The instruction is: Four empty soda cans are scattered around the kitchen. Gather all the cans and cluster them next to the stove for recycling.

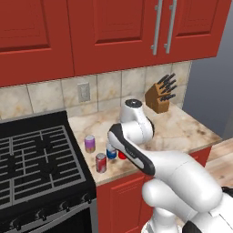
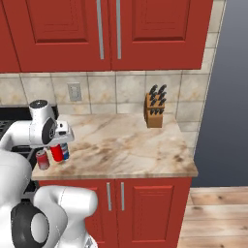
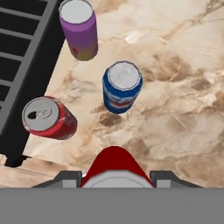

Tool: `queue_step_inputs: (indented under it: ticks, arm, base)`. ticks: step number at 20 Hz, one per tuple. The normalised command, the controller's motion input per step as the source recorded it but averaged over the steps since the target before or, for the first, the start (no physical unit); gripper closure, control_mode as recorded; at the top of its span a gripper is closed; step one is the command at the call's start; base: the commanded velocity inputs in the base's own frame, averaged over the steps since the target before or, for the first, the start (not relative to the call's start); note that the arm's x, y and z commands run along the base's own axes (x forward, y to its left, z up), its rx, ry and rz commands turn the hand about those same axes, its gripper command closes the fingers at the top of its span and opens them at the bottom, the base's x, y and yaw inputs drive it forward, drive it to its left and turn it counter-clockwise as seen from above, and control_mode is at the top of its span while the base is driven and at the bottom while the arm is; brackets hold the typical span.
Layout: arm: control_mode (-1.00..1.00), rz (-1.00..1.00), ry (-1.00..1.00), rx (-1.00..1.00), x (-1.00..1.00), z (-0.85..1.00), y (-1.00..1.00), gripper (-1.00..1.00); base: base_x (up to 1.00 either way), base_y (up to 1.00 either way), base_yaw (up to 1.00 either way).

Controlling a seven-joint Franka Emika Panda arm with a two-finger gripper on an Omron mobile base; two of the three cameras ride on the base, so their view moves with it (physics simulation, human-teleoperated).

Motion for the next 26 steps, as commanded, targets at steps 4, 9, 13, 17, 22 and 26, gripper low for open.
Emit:
queue_step_inputs:
  ticks: [4, 9, 13, 17, 22, 26]
  arm:
    - [-1.00, 0.00, 0.00, 0.00, 0.00, -0.01, 0.00, 1.00]
    - [-1.00, 0.00, 0.00, 0.00, -0.02, -0.14, 0.00, 1.00]
    - [-1.00, 0.00, 0.00, 0.00, 0.00, -0.24, 0.00, 1.00]
    - [-1.00, 0.00, 0.00, 0.00, 0.00, -0.18, 0.00, 1.00]
    - [-1.00, 0.00, 0.00, 0.00, 0.00, -0.21, 0.00, 1.00]
    - [-1.00, 0.00, -0.01, 0.00, 0.00, -0.17, 0.00, 1.00]
  base:
    - [0.00, 0.00, 0.00]
    - [0.00, 0.00, 0.00]
    - [0.00, 0.00, 0.00]
    - [0.00, 0.00, 0.00]
    - [0.00, 0.00, 0.00]
    - [0.00, 0.00, 0.00]
